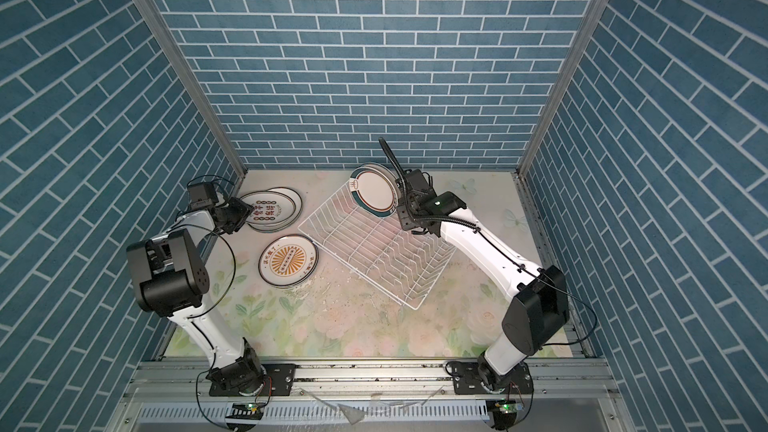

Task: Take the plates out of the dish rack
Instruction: 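Lower the red-text plate onto the table stack with left while right returns to rack, then open the left gripper off the stack while right reaches for the green-rim steam-emblem plate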

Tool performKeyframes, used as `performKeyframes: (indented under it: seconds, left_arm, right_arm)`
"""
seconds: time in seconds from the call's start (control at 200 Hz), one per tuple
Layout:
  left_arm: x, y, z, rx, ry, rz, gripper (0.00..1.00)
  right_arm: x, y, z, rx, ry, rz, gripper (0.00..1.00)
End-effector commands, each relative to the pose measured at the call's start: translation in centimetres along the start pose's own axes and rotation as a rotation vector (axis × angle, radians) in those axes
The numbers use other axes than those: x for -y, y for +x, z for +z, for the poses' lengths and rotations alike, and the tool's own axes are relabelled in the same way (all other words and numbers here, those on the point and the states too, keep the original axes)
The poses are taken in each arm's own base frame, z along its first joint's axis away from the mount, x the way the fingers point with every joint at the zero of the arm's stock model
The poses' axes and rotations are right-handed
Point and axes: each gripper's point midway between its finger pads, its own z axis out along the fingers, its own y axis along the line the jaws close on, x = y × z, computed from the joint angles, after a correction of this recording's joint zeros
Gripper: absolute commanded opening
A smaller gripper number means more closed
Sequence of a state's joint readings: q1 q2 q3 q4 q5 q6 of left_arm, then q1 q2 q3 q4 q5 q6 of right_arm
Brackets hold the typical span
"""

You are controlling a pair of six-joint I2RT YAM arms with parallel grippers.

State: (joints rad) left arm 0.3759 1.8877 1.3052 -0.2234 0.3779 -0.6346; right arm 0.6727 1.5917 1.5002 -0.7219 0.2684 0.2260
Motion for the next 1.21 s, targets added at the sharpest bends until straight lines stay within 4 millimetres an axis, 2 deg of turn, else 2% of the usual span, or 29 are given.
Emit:
performKeyframes:
  seconds: [0.0, 0.215, 0.675, 0.76, 0.795, 0.85, 0.925, 0.97, 1.2]
  left_arm:
    - [-1.2, 0.7, 0.1, -0.048, -0.092, 0.016, 0.52]
    - [-1.2, 1.6, 1.3, -0.120, -0.154, 0.046, 0.55]
    - [-1.5, 2.1, 1.3, -0.154, -0.237, 0.095, 0.64]
    - [-1.4, 2.1, 0.9, -0.151, -0.239, 0.105, 0.66]
    - [-1.3, 2.0, 0.7, -0.147, -0.235, 0.110, 0.71]
    - [-0.8, 2.1, 0.2, -0.136, -0.212, 0.122, 0.87]
    - [0.0, 2.4, -0.6, -0.125, -0.161, 0.139, 0.89]
    - [0.4, 2.5, -1.3, -0.110, -0.132, 0.145, 0.99]
    - [2.4, 4.7, -4.8, -0.052, 0.030, 0.168, 0.99]
  right_arm:
    - [0.0, 0.7, 0.6, -0.014, -0.004, -0.036, 0.60]
    - [-0.1, 0.8, 0.7, -0.017, -0.010, -0.037, 0.60]
    - [-0.5, 1.1, 1.1, -0.027, -0.028, -0.040, 0.60]
    - [-0.6, 1.0, 1.3, -0.028, -0.030, -0.045, 0.60]
    - [-0.6, 0.9, 1.4, -0.026, -0.029, -0.046, 0.60]
    - [-0.6, 0.5, 1.4, -0.014, -0.029, -0.046, 0.60]
    - [-0.8, -0.3, 1.6, 0.012, -0.038, -0.056, 0.60]
    - [-0.9, -0.9, 1.8, 0.022, -0.041, -0.063, 0.60]
    - [-2.1, -4.9, 2.5, 0.101, -0.082, -0.138, 0.60]
